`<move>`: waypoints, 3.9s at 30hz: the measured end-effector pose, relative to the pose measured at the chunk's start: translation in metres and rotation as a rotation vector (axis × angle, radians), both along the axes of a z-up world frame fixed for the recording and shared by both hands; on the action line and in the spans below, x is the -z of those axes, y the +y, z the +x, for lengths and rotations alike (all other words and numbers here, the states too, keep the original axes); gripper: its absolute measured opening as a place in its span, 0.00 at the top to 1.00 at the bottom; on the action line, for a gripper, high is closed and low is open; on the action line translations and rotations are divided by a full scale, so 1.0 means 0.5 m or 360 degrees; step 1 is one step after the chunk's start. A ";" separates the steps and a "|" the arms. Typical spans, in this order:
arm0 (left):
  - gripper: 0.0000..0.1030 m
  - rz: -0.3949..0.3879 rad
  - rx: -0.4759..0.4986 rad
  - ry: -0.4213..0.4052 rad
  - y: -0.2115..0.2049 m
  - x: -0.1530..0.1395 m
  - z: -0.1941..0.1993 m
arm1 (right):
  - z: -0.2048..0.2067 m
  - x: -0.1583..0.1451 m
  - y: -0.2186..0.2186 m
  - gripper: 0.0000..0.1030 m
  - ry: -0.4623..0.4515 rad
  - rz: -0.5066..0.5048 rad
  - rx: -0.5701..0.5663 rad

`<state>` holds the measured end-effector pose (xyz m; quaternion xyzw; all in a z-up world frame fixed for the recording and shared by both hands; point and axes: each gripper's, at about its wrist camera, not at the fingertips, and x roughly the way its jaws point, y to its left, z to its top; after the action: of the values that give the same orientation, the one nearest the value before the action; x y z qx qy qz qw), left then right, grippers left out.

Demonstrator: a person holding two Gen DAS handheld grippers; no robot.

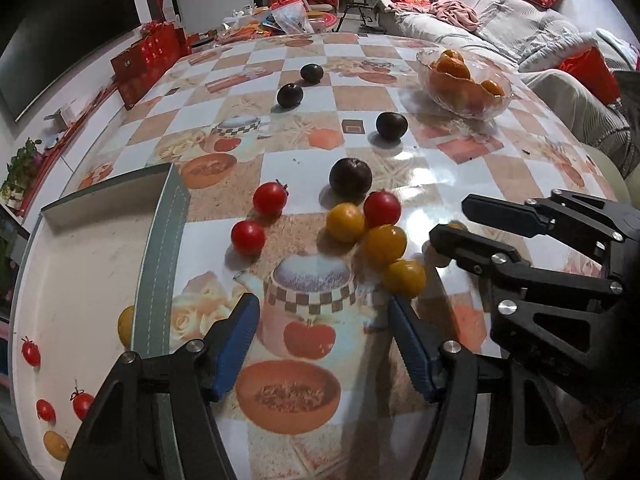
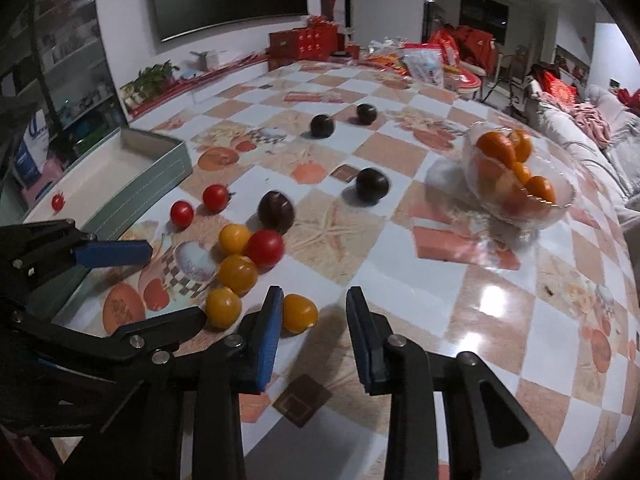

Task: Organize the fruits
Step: 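Grasp a yellow cherry tomato with the left tool while the right tool grasps another, then carry both yellow cherry tomatoes with both tools over the white tray, then open both tools to drop the yellow tomatoes into the tray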

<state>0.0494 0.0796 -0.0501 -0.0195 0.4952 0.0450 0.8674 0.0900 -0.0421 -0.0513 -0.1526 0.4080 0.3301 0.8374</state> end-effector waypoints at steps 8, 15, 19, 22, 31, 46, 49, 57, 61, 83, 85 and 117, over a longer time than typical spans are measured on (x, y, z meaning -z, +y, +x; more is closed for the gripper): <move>0.33 0.0008 0.0043 0.0006 -0.019 0.006 -0.010 | 0.005 0.004 -0.011 0.68 0.0090 0.0059 -0.0047; 0.33 0.0015 -0.0007 0.0019 0.013 0.000 -0.029 | -0.008 0.015 0.022 0.69 0.0049 -0.0047 -0.0102; 0.33 -0.0002 0.0003 0.0009 0.007 -0.002 -0.026 | -0.018 0.013 0.016 0.82 0.0026 -0.0047 -0.0083; 0.33 -0.0018 0.0033 0.0001 -0.010 -0.002 -0.025 | -0.019 0.012 -0.001 0.82 0.0034 -0.0033 -0.0041; 0.33 -0.0040 0.0081 -0.0015 -0.065 0.007 0.005 | 0.003 0.006 -0.095 0.82 0.0086 0.0047 0.0164; 0.78 -0.0125 0.0024 -0.0061 -0.053 0.001 0.001 | -0.009 -0.001 -0.139 0.82 0.0160 0.0153 0.0271; 0.78 -0.0154 0.0029 -0.0047 -0.040 -0.002 -0.022 | -0.023 -0.005 -0.141 0.82 0.0174 0.0166 0.0273; 0.78 -0.0185 0.0053 -0.0094 -0.006 -0.051 -0.083 | -0.058 -0.028 -0.127 0.82 0.0223 0.0234 0.0254; 0.78 -0.0180 0.0062 -0.0132 0.015 -0.081 -0.111 | -0.076 -0.036 -0.106 0.82 0.0238 0.0245 0.0232; 0.78 -0.0106 -0.0191 -0.0208 0.270 -0.111 -0.191 | -0.155 -0.114 0.200 0.82 0.0230 0.0229 -0.0113; 0.78 -0.0102 -0.0212 -0.0204 0.292 -0.108 -0.193 | -0.157 -0.113 0.225 0.82 0.0244 0.0225 -0.0136; 0.76 0.0015 -0.0279 0.0050 0.411 -0.015 -0.096 | -0.131 -0.002 0.438 0.79 0.0258 -0.0079 -0.0260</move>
<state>0.0013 0.2851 -0.0428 -0.0579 0.5050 0.1235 0.8523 0.0243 0.1767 -0.0501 -0.1788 0.4687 0.3984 0.7679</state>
